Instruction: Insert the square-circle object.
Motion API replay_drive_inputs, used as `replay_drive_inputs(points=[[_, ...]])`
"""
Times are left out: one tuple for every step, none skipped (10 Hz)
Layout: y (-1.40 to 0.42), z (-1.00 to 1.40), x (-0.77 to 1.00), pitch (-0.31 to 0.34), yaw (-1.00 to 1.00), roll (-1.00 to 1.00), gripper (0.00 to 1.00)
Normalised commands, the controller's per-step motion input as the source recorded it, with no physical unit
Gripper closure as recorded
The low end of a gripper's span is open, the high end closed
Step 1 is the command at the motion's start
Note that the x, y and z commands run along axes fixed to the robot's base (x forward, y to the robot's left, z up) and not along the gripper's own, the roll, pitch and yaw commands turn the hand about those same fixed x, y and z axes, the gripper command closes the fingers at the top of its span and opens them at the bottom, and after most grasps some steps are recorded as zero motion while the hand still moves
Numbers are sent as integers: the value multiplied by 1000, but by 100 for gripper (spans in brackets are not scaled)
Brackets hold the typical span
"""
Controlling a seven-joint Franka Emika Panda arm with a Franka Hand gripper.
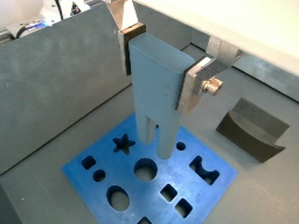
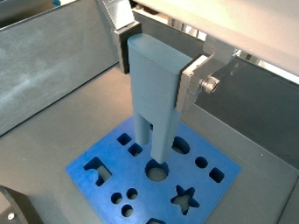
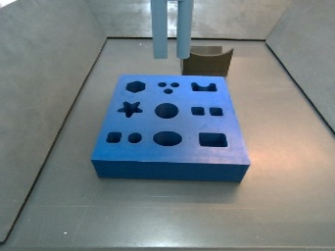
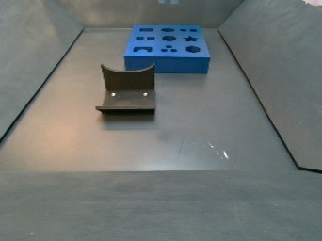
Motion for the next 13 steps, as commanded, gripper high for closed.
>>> replay_drive_inputs(points=[[-400,-251,-723,-213,0,0,100],[-731,-457,-717,-166,134,74,100],[-923,-626,-563,-76,77,93,100],[-831,-986,-449,-77,66,161,100],[-714,-1000,-206,-43,0,186,100],[-589,-1000,-120,0,0,171,100],[-86,-571,0,0,0,54,100],[0,-483,-43,0,0,77,100],[29,-540,-51,0,0,66,100],[34,-509,-146,0,0,27,100],[23,-411,-117,0,0,0,100],[71,-403,-89,0,0,-3,100],[0,-534,-14,0,0,-63,100]])
